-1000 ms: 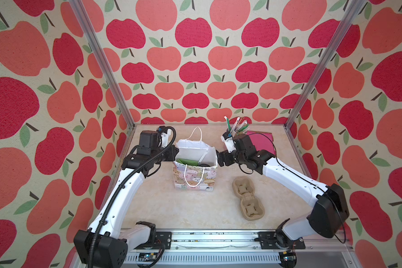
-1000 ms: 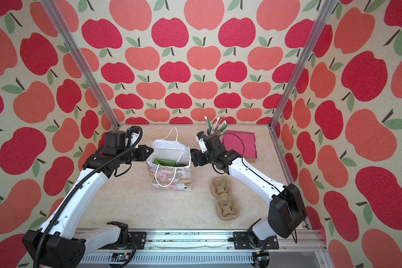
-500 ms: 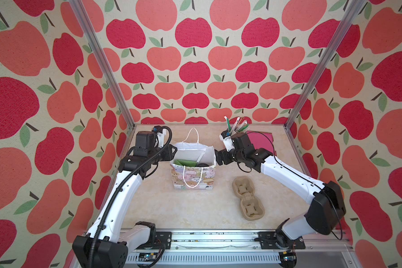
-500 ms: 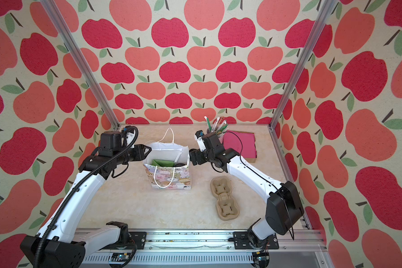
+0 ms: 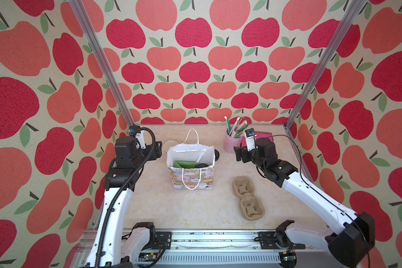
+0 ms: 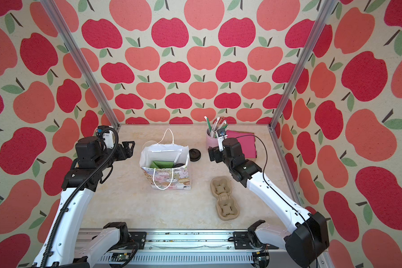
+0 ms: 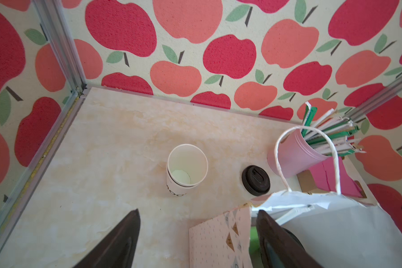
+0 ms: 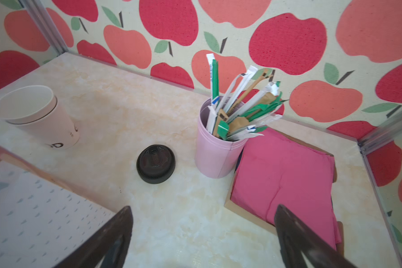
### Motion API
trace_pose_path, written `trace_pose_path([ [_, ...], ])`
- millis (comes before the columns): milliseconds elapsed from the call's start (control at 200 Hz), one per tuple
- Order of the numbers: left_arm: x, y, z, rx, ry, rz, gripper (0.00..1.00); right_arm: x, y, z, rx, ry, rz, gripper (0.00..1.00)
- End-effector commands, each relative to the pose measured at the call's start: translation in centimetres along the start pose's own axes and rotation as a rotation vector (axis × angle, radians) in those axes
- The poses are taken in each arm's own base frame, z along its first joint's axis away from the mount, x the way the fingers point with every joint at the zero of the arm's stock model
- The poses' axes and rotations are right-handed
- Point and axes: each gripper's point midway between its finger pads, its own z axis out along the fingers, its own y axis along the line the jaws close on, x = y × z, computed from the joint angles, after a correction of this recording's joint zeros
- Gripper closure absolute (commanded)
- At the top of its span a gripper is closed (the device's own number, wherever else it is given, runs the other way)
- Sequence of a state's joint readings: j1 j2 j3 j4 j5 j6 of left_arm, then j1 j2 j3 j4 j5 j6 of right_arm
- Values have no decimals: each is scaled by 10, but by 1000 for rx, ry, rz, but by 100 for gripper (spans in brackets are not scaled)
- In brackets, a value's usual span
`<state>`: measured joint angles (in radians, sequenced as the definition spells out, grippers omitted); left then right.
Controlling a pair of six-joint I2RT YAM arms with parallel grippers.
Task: Pack a coffee takeout order
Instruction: Reset both arms
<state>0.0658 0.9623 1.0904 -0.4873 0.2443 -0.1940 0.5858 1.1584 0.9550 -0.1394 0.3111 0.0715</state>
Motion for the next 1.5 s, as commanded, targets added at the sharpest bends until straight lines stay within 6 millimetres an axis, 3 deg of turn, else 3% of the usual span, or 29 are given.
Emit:
trace_pose_path([
  [0, 2, 34, 15, -60, -34, -74, 16, 10, -52, -2, 153, -71, 111, 1],
  [145, 26, 86, 36, -168, -54, -207, 11, 51, -107, 0, 279, -35, 227, 1],
  [290, 49, 125, 49, -287, -134, -278, 8, 99, -158, 2, 442, 22, 302, 1],
  [395, 63, 148, 57, -365, -196, -293, 6, 127, -185, 2, 545, 17, 307, 1],
  [525, 83, 171, 70, -439, -231, -278, 6, 150, -202, 8, 606, -24, 265, 1],
  [705, 97, 175, 85, -500, -287, -132, 1, 170, -203, 30, 580, -78, 222, 1],
  [850, 100, 165, 97, -449, -250, -73, 1, 169, -177, 52, 426, -71, 149, 1],
  [931, 96, 160, 101, -429, -275, -49, 1, 179, -167, 64, 361, -68, 130, 1],
  [1066, 98, 141, 99, -365, -306, 18, 1, 177, -163, 61, 350, -94, 118, 1],
  [1246, 104, 133, 93, -369, -312, 70, 1, 177, -168, 62, 390, -80, 117, 1],
  [1261, 118, 135, 92, -374, -287, 69, 1, 177, -169, 61, 397, -82, 119, 1],
  [1306, 130, 135, 93, -369, -268, 80, 1, 177, -170, 59, 409, -91, 122, 1],
  [1491, 145, 139, 96, -369, -324, 86, 1, 177, -169, 62, 405, -76, 115, 1],
])
